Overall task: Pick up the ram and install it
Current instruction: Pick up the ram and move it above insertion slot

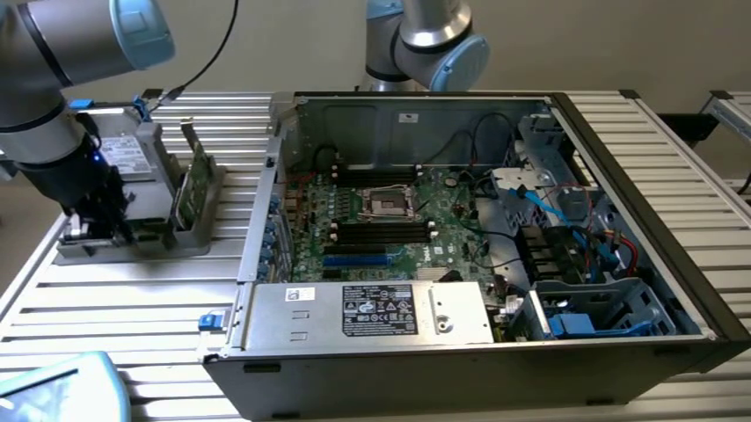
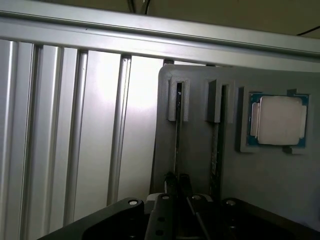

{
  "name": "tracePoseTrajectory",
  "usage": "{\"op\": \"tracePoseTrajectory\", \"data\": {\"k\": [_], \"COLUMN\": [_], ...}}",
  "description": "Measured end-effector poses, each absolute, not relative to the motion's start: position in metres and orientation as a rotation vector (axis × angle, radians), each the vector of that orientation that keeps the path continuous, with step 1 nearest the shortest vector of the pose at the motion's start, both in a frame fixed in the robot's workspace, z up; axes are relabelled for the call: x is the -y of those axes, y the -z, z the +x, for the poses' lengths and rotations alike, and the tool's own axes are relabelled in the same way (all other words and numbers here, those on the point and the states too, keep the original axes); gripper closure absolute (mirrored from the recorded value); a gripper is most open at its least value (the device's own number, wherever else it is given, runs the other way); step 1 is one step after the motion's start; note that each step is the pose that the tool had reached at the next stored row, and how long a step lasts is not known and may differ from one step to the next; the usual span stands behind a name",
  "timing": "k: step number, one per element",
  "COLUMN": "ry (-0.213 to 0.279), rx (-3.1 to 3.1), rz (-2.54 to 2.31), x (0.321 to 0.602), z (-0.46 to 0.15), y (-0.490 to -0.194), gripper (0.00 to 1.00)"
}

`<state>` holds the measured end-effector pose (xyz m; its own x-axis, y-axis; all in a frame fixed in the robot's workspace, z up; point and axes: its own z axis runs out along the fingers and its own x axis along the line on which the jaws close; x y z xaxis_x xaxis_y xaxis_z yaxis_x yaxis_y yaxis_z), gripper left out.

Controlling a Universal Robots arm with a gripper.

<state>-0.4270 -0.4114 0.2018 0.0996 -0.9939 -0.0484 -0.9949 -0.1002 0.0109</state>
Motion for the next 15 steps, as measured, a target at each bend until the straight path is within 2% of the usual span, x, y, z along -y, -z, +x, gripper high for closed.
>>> {"op": "tracePoseTrajectory", "data": {"k": [15], "ry": [-0.068], "rx": [-2.091], "rz": [-2.312], "x": [0.411], "z": [-0.427], "y": [-0.215], "gripper": [0.86]}}
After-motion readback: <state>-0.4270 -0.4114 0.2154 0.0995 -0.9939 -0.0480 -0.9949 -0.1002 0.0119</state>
